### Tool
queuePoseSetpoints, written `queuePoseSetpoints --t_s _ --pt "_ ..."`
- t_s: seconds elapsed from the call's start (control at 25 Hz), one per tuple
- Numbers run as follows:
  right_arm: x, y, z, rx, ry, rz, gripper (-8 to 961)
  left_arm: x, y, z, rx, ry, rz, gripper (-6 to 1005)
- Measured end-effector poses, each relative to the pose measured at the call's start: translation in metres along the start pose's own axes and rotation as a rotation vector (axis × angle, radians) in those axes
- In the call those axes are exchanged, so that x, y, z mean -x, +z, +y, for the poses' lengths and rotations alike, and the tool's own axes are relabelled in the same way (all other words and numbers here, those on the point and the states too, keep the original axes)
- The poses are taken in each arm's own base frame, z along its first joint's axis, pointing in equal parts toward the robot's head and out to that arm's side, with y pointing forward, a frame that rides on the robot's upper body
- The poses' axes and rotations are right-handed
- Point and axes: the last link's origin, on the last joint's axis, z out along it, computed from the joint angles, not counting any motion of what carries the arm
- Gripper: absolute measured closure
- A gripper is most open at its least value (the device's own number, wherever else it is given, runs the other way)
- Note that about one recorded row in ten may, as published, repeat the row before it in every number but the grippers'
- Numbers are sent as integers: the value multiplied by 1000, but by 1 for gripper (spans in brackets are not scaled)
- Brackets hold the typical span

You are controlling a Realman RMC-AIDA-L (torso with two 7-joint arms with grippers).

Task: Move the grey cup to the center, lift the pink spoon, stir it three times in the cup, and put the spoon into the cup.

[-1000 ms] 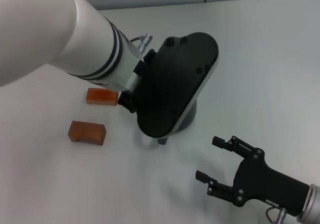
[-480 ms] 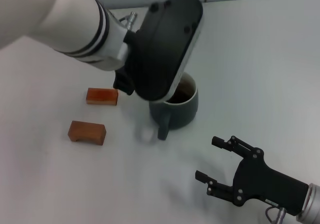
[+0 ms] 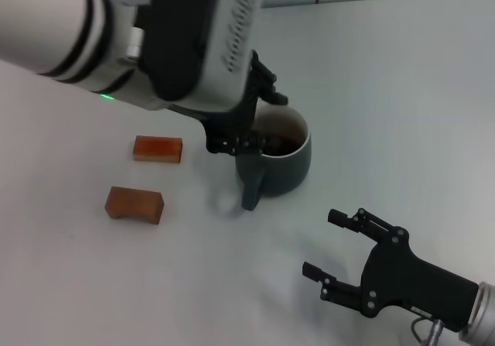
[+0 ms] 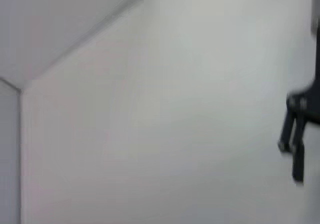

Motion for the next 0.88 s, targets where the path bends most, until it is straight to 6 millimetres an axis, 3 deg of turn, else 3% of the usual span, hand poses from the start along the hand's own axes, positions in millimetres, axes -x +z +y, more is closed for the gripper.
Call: queuePoseSetpoints --t_s 0.28,0.44,0.56,0.64,0.72,0.76,0.88 --pt "2 1 -2 -4 -3 -15 147 18 -48 2 -166 -111 266 433" --pt "5 1 -3 -11 -4 -35 147 45 -71 16 -277 -206 393 341" --pt "7 1 -3 -11 -4 -48 147 83 -83 39 -371 -269 473 271" --pt "9 1 -4 -16 -6 -57 147 101 -85 54 -396 -307 511 225" --pt "11 1 -6 -21 -9 -69 147 139 -77 90 -426 -418 584 202" --pt "12 1 -7 -22 -11 -75 147 139 -77 90 -426 -418 584 202" --pt "16 3 -8 -19 -16 -100 148 159 -55 123 -416 -485 601 202"
